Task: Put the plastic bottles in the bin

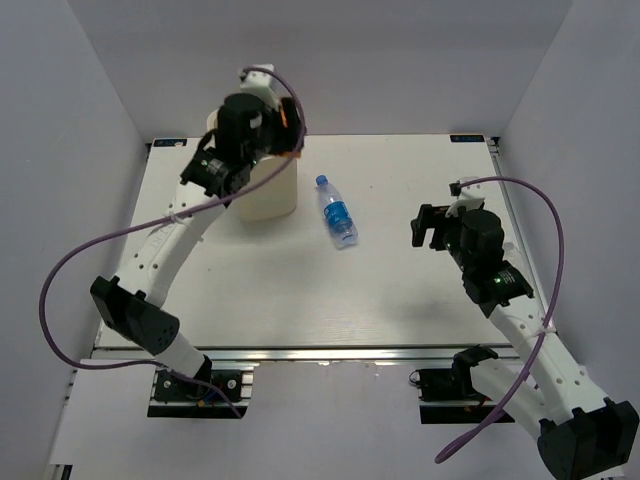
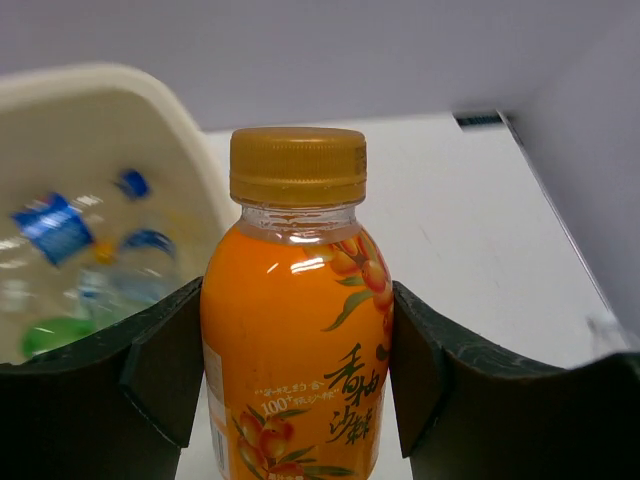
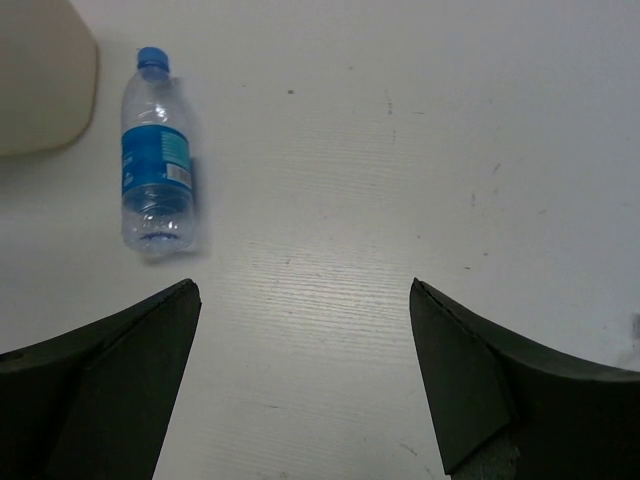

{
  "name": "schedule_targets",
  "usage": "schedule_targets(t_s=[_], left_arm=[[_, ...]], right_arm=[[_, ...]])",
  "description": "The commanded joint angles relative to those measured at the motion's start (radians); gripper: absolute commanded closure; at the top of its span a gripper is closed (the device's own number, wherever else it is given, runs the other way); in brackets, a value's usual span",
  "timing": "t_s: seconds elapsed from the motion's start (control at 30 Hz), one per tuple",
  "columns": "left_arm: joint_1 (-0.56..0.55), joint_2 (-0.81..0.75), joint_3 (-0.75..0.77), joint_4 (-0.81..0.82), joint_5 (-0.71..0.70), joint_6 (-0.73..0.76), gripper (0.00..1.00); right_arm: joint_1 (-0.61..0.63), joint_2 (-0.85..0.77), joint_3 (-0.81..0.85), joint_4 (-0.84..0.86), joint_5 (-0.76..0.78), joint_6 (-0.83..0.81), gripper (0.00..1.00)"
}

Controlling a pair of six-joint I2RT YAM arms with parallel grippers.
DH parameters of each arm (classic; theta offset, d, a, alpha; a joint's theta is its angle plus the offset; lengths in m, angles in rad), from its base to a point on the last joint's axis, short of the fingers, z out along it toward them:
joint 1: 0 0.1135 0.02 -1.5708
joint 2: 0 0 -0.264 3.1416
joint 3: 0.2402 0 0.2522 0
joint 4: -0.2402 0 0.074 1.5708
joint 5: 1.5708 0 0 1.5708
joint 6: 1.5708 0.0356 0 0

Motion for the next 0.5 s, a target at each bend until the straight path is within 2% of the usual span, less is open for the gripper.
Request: schedule_targets(t_s=[0.0,0.13,0.33,0.37,0.43,0.47], left_arm=[[0.121,0.084,0.109,-0.031,-0.063,0.032,0.6],[0.202,0.173,0.202,-0.028,-0.038,0.063,0.54],[0.258,0.286,0.328,-0.106,-0.046,0.077,0.26],[0.262,0.293,0.342,-0.114,-0.048,0.078,0.14],[0.272,0.288,0.354,-0.117,-0.054,0.081,0.02],[0.273,0.282,0.354,-0.108,-0.052,0.084,0.02]], right_arm=[[-0.004,0.012,0.017,0.082,-0.143,-0.079,0.11],[-0.004,0.055,0.031,0.067,-0.182,-0.113,0.11],[0.013,0.169,0.071,0.098,-0.258,-0.13,0.11],[0.02,0.207,0.082,0.104,-0.263,-0.13,0.11],[0.043,0.245,0.111,0.136,-0.275,-0.13,0.11],[0.053,0.288,0.12,0.139,-0.278,-0.13,0.1]])
